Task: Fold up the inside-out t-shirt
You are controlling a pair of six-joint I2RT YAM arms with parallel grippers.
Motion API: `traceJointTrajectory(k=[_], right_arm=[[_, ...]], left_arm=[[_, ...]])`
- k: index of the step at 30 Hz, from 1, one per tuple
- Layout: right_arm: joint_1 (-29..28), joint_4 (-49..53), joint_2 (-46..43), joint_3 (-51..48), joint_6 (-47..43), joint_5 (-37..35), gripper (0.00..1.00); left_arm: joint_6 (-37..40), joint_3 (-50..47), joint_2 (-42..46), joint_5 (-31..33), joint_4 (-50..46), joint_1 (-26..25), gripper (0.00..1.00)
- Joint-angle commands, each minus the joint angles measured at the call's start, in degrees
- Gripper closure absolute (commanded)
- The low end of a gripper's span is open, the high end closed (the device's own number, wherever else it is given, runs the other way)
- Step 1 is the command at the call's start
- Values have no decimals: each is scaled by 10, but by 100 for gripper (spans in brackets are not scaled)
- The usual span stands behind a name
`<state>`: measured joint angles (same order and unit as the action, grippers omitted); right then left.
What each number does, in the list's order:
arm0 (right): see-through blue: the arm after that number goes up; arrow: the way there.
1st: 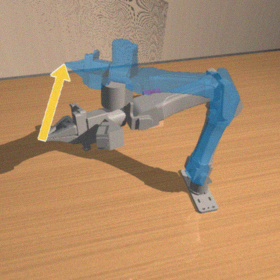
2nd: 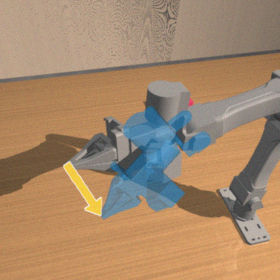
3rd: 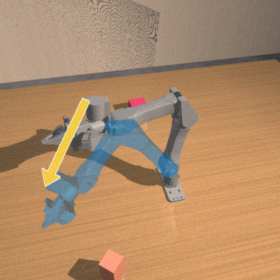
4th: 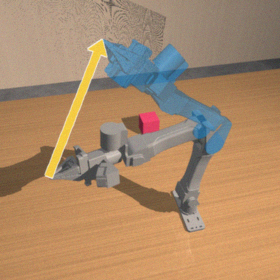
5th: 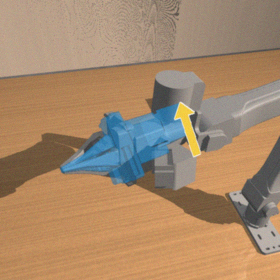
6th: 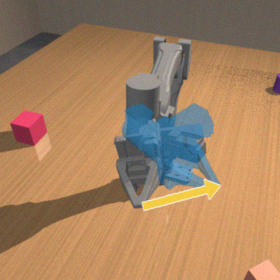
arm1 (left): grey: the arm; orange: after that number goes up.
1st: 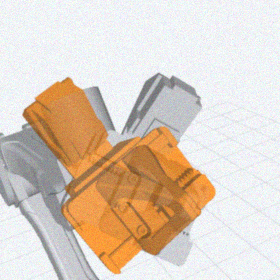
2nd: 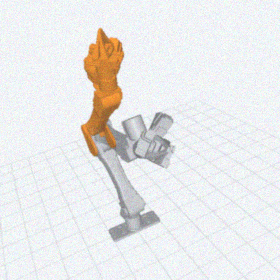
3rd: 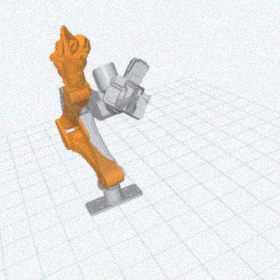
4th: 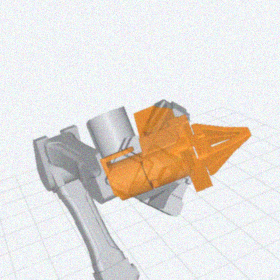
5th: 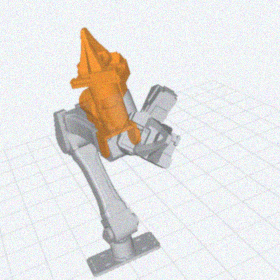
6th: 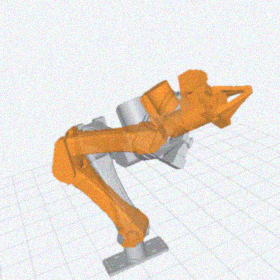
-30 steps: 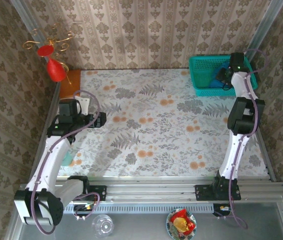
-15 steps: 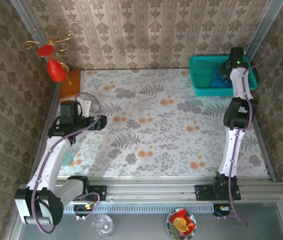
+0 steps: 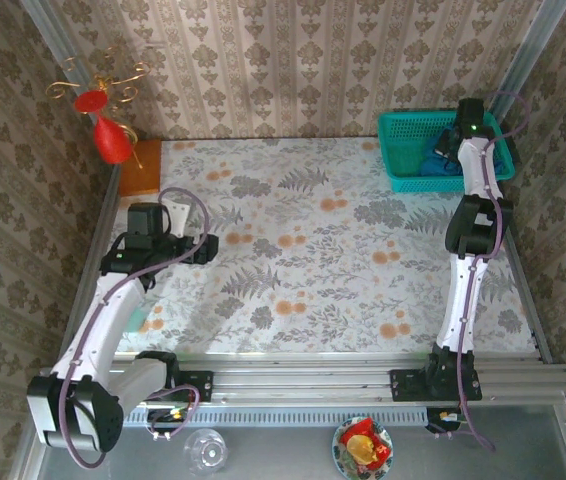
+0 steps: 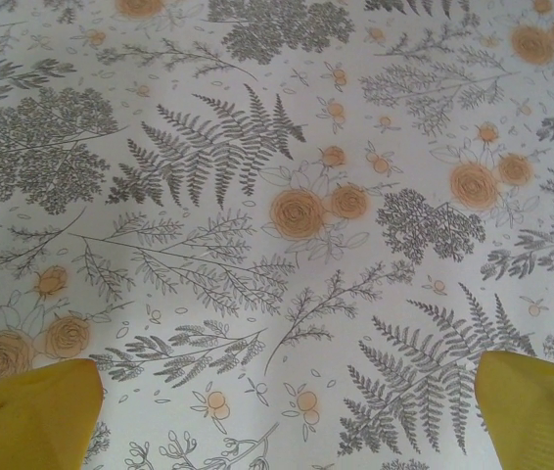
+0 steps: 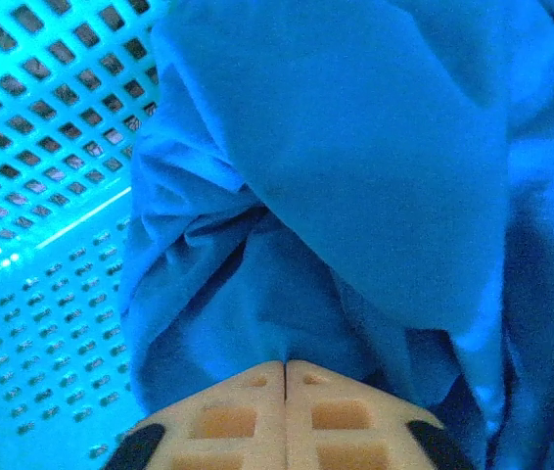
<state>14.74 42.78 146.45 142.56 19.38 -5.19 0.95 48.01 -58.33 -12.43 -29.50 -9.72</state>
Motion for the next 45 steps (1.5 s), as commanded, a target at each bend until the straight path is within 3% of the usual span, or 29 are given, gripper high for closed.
traceJointTrajectory(k=[1,11,21,31,40,45], right_arm=[[1,8,-20,16,6,11,100],[-28,9,-140,-1,-2,24,100],[-97,13,-332,-52,-11,24,100],[-249,-17,-518,-122,-18,23,100],[-392,-52,-566,-129,31,57,100],[-434,-82,-566,-161,70,91,100]], left_arm=[[18,-2,4,18,-17,-10,1],[15,-7,42,33,-1,-14,2],[11,-19,91,35,21,-25,3],[-2,-31,147,39,50,-43,3],[-22,-41,190,13,100,-54,2],[-35,-46,195,-6,122,-59,2]])
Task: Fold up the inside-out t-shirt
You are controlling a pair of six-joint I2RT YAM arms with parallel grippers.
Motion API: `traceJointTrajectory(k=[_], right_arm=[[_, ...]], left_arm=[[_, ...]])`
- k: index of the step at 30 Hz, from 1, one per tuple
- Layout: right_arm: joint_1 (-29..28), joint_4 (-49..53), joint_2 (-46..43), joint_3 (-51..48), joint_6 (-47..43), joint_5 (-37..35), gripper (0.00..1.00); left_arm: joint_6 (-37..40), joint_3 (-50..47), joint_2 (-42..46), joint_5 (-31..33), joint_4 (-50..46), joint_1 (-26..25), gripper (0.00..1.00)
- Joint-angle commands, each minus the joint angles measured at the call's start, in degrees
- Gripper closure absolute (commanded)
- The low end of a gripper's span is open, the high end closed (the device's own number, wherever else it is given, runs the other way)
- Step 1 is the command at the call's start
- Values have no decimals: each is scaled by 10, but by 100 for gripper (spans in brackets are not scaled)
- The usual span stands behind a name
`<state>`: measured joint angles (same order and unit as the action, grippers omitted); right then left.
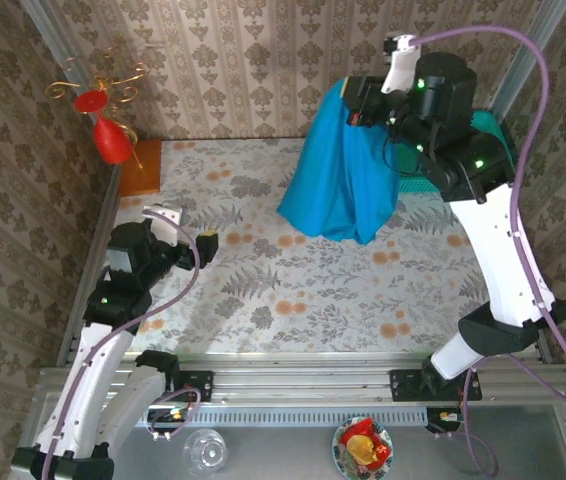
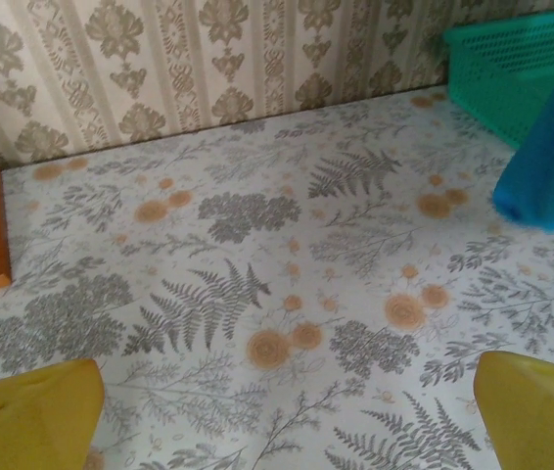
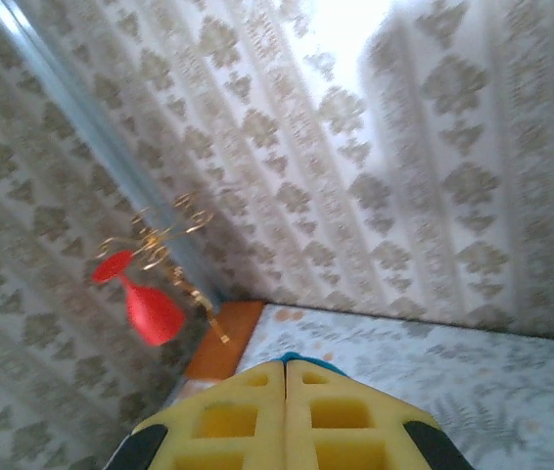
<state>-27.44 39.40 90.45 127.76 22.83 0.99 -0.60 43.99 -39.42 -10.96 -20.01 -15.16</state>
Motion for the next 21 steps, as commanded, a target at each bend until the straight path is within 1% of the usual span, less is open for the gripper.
traceJointTrajectory(k=[1,3,6,8,12,15,16,17,18,21], right_arm=[[-15,-48,-5,-20,40,30,100],[-16,-47,-9,-49,47,26,100],[-8,-57,-31,-136,46,-16,100],[13,-59,-45,-197,47,-42,100],[86,-26,-64,-308,73,-70,100],[131,-1,-73,-370,72,-84,83],[138,1,-79,-397,69,-86,73],[143,1,-84,-413,68,-86,65],[147,1,-91,-438,65,-85,61],[150,-10,-103,-510,62,-79,58]], left_arm=[[-22,-4,4,-22,29,-6,2],[-26,-1,1,-23,28,-9,2],[-35,4,-5,-23,25,-14,2],[-44,6,-10,-23,23,-18,2],[-64,12,-36,-21,17,-27,2],[-82,13,-64,-19,17,-34,3],[-88,12,-75,-19,17,-36,3],[-95,12,-85,-19,19,-38,3],[-102,12,-98,-19,21,-40,4],[-124,10,-136,-23,32,-45,5]])
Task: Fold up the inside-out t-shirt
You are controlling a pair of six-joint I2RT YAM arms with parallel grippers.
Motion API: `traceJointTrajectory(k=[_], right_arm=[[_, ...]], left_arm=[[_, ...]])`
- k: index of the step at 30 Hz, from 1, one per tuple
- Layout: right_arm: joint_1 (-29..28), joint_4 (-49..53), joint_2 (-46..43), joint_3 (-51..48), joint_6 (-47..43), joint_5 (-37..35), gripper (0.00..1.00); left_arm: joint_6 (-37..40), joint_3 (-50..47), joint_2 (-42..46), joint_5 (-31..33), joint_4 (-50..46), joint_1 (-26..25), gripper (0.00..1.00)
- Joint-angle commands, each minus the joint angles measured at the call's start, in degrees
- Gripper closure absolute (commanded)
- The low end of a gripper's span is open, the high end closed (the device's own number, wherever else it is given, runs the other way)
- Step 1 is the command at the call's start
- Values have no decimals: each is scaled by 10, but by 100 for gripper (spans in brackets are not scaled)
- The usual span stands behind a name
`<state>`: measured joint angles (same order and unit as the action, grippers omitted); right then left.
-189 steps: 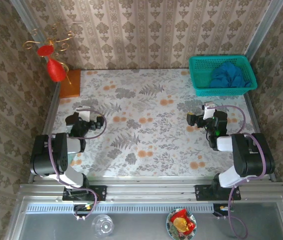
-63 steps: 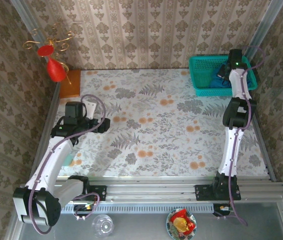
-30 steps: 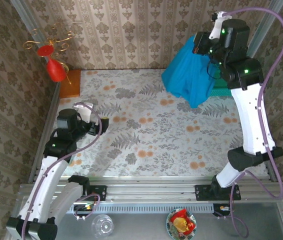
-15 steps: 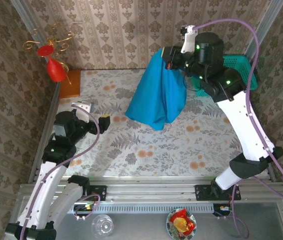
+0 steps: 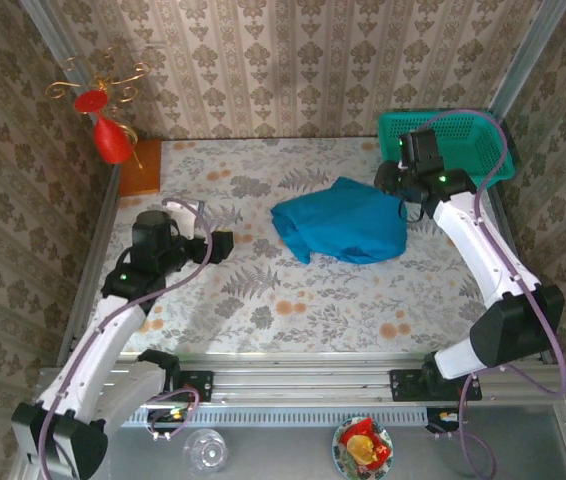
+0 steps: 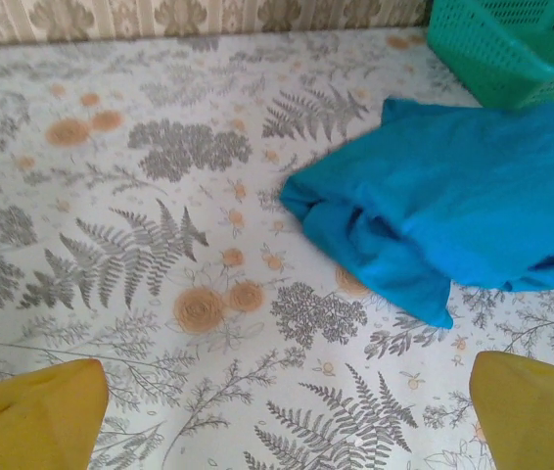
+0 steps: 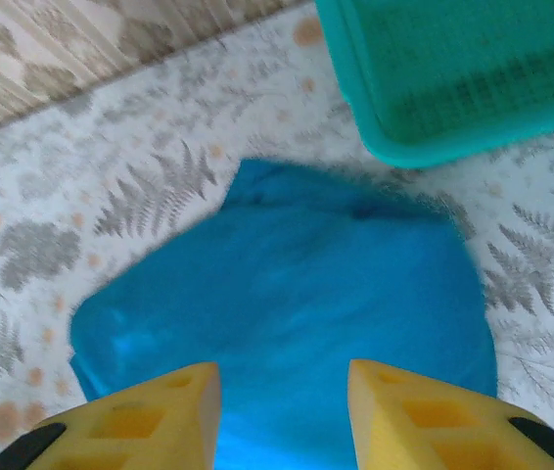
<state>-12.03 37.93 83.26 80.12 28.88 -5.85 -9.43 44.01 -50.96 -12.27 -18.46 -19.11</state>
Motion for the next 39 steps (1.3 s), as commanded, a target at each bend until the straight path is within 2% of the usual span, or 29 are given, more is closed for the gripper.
traceJointTrajectory(k=[1,5,8,12,18,22,25,30,35,39], right_arm=[[-4,0,-32,-58,2,-8,58],[-13,-24,-50,-138,-2,43,62],[-51,-48,-39,-184,-13,65,67],[-119,-69,28,-206,-20,62,70],[-168,-95,134,-183,-22,10,68],[-178,-93,187,-159,-29,-38,58],[-178,-100,210,-156,-35,-63,56],[-180,-102,227,-155,-48,-93,57],[-180,-104,237,-152,-57,-106,68],[-180,-102,232,-152,-57,-118,84]], left_arm=[[-44,10,-35,-14,22,-7,5],[-77,14,-101,-30,43,-16,8],[-103,24,-162,-41,62,-35,12],[-141,59,-257,-47,69,-67,15],[-191,114,-389,-64,100,-123,20],[-213,155,-457,-60,102,-148,20],[-225,181,-498,-48,96,-157,21],[-224,220,-548,-37,72,-165,22],[-224,253,-590,-17,51,-169,29],[-229,268,-617,-14,52,-169,38]])
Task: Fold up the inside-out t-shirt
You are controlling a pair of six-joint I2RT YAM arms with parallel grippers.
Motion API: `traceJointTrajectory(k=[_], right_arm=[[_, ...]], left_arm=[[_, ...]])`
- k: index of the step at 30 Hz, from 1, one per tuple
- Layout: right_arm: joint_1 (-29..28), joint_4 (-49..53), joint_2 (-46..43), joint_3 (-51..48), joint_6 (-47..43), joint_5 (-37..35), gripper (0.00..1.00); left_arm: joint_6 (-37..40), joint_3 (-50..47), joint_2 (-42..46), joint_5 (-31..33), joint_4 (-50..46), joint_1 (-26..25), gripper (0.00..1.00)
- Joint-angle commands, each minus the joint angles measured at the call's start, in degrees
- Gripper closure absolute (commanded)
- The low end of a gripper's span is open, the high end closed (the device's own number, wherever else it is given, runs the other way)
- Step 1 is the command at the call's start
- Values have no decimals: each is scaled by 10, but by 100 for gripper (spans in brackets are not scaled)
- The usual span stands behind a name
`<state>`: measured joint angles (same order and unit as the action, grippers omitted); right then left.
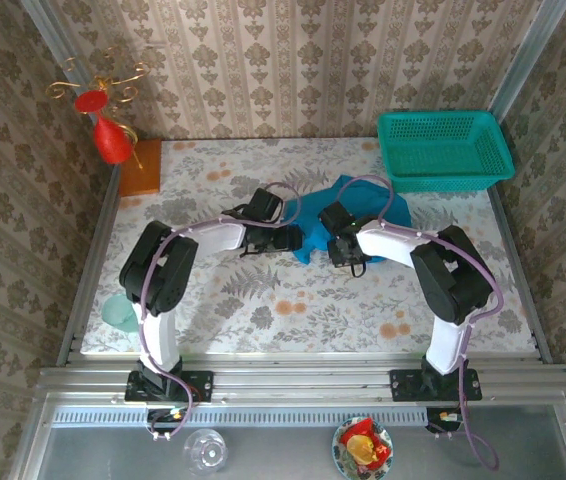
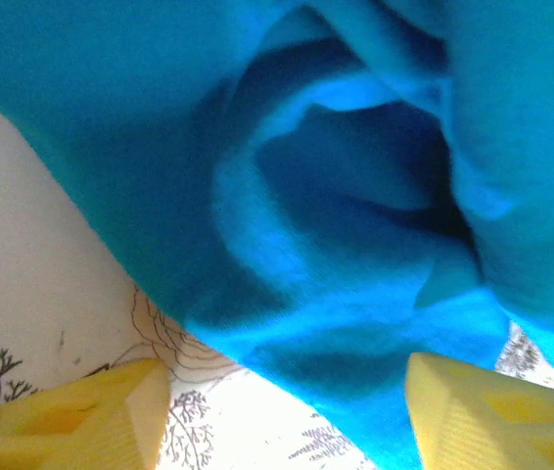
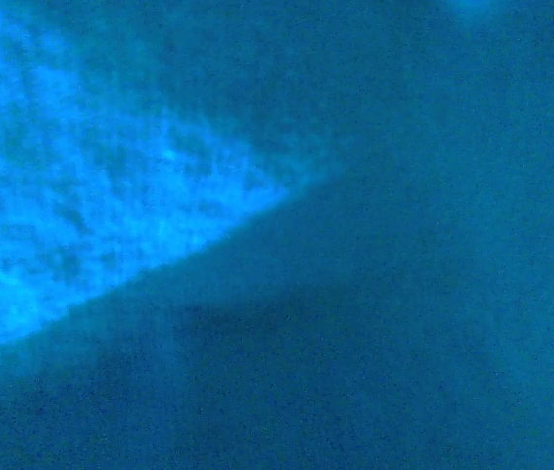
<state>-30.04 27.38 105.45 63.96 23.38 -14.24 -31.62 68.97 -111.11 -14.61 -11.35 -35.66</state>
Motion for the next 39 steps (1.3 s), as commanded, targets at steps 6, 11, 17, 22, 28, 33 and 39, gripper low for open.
traceJointTrajectory(k=[6,11,17,22,28,33,39], right_arm=[[-2,15,-31,8,-7,-42,100],[-5,31,-111,5,-7,-64,100],[-5,83,-241,14,-10,-115,100],[-4,107,-366,35,-27,-168,100],[0,111,-492,83,-63,-199,100],[1,92,-578,122,-92,-169,100],[2,116,-587,141,-67,-119,100]], left_arm=[[-16,29,-35,14,-6,-6,65],[-6,19,-2,38,9,-2,82],[34,9,97,85,-14,17,100],[85,9,215,124,-51,41,100],[170,38,356,131,-115,66,100],[228,55,477,165,-152,71,100],[243,67,549,162,-196,91,100]])
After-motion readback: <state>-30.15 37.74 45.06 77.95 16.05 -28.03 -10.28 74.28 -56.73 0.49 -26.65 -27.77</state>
